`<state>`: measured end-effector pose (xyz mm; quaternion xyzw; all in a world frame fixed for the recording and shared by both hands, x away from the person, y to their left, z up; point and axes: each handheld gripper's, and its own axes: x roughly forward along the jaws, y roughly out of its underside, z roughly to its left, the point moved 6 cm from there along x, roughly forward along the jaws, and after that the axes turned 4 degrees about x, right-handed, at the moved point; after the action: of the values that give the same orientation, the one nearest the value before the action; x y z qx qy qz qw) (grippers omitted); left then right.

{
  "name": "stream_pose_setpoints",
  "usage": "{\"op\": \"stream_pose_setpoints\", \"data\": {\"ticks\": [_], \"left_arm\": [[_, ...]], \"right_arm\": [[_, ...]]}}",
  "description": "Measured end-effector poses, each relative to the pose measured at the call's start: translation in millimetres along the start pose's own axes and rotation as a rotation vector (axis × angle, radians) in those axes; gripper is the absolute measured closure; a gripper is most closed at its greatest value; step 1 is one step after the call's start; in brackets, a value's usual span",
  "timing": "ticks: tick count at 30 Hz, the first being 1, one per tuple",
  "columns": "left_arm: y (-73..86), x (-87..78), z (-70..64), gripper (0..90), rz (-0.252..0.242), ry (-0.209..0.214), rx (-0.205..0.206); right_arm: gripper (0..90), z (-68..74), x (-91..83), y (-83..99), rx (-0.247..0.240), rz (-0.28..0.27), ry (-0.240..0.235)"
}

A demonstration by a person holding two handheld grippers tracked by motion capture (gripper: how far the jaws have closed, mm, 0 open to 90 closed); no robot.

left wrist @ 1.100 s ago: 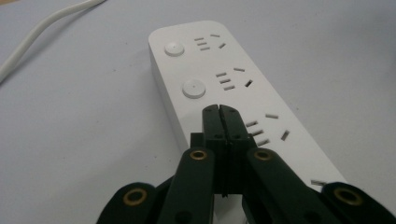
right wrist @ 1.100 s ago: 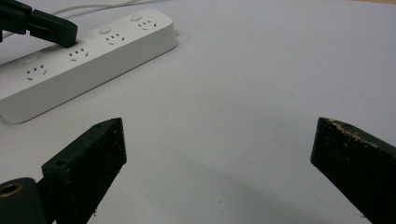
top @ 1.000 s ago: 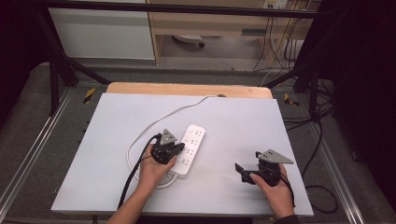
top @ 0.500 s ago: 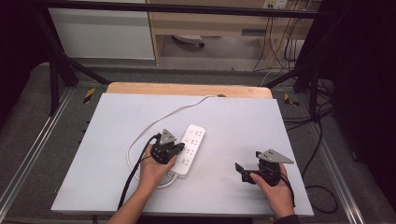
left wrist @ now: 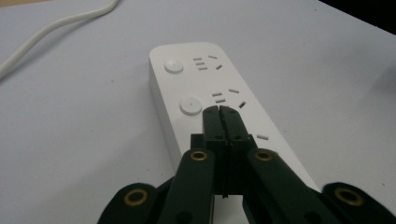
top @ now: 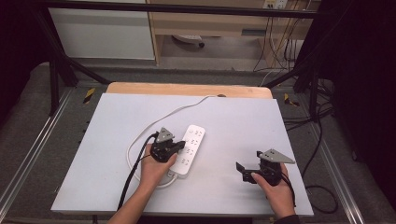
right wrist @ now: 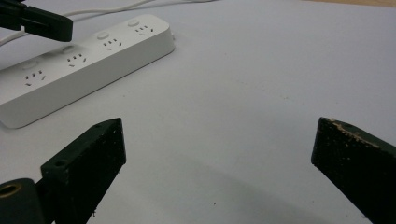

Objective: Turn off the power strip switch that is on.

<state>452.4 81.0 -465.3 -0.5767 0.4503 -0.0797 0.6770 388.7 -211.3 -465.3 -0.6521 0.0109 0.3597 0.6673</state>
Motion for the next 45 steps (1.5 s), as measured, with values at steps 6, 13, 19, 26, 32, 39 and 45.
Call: {"op": "stream_pose_setpoints", "data": {"ticks": [6,13,19,26,32,39,45], "left_arm": [[-3.5,-5.3,3.8,90.0,-0.026,-0.002,-0.014],[-10.5,-12.2,5.6,66.2,-0.069,-0.015,-0.007],[-19.1,-15.4,5.6,42.6,-0.112,0.007,-0.012],[-27.4,-18.7,2.9,12.6,-0.127,0.0,-0.016],[-31.7,-30.8,4.9,8.6,-0.129,-0.011,-0.012],[-32.3,-50.9,11.2,7.7,-0.127,-0.032,-0.01],[-29.5,-68.7,18.7,5.9,-0.123,-0.048,-0.005]], "right_arm": [[3.6,-0.1,0.3,-0.1,-0.001,-0.001,0.001],[3.6,0.0,1.1,0.4,-0.004,0.003,0.001],[3.6,-0.5,0.4,-0.2,0.001,0.0,0.001],[3.5,-0.3,0.3,-0.3,0.0,-0.002,0.002],[3.4,-1.1,0.0,-0.2,0.001,-0.001,0.003],[3.3,0.4,0.3,-0.3,0.0,-0.001,0.0],[2.8,-0.1,0.9,-0.2,-0.001,0.0,0.005]]}}
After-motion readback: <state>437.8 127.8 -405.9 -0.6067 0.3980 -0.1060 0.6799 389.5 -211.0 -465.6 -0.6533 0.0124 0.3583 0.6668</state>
